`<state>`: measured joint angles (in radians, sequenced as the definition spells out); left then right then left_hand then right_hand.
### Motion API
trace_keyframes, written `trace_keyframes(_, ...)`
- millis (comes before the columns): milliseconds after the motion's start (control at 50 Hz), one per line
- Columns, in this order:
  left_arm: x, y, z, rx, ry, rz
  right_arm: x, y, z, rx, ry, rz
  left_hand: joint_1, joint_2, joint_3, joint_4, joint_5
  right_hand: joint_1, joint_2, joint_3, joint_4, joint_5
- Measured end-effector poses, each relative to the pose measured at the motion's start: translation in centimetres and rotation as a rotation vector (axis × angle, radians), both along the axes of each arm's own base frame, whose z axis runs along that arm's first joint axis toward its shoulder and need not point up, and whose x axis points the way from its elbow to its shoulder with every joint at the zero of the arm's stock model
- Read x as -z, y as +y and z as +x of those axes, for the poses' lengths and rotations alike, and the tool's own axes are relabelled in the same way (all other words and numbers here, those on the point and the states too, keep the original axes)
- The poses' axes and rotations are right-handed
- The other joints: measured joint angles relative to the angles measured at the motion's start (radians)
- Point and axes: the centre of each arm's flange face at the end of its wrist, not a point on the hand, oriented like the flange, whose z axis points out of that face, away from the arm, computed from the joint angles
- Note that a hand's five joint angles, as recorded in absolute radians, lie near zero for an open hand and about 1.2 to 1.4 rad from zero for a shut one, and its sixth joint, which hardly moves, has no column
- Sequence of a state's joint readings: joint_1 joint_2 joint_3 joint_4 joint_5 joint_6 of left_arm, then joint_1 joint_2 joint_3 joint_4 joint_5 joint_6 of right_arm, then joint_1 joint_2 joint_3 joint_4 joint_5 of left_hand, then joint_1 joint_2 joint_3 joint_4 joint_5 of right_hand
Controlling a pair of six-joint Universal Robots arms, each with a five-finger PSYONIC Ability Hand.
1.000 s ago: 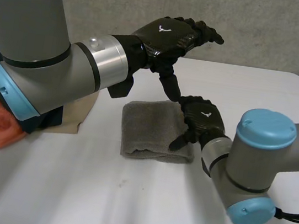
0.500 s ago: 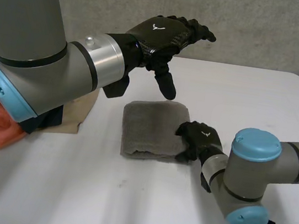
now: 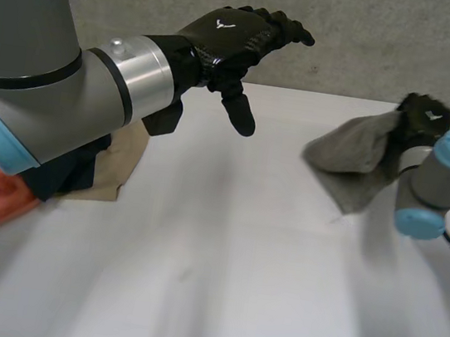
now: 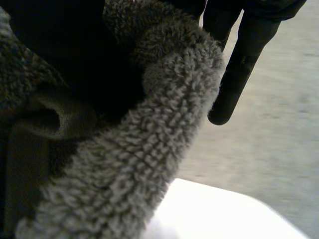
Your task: Fold the laundry.
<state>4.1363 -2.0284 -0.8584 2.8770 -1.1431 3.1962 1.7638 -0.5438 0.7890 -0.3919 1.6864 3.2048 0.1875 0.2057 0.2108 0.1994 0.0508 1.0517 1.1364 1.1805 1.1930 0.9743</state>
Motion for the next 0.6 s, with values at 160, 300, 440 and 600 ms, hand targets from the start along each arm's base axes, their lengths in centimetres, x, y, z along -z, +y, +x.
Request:
trace_keyframes(160, 0.0, 0.4, -0.8, 0.017, 0.005, -0.002, -0.2, -6.3, -8.7, 0.236, -0.012, -0.063, 0.0, 0.0, 0.0, 0.0, 0.0, 0.0, 0.0, 0.0, 0.002, 0.0)
trace_keyframes(300, 0.3, 0.8, -1.8, 0.035, 0.005, -0.004, 0.6, -8.2, -14.9, 0.35, -0.016, -0.096, 0.0, 0.0, 0.0, 0.0, 0.0, 0.0, 0.0, 0.0, 0.002, 0.0)
trace_keyframes(440, 0.4, 1.2, -2.6, 0.044, 0.007, -0.006, 2.1, -8.7, -18.2, 0.385, -0.01, -0.088, 0.0, 0.0, 0.0, 0.0, 0.0, 0.0, 0.0, 0.005, 0.002, 0.0)
trace_keyframes(600, 0.9, 1.6, -2.9, 0.038, -0.008, 0.015, 3.3, -8.5, -19.3, 0.361, -0.002, -0.021, 0.0, 0.0, 0.0, 0.0, 0.0, -0.771, -0.855, -0.873, -0.883, -0.842)
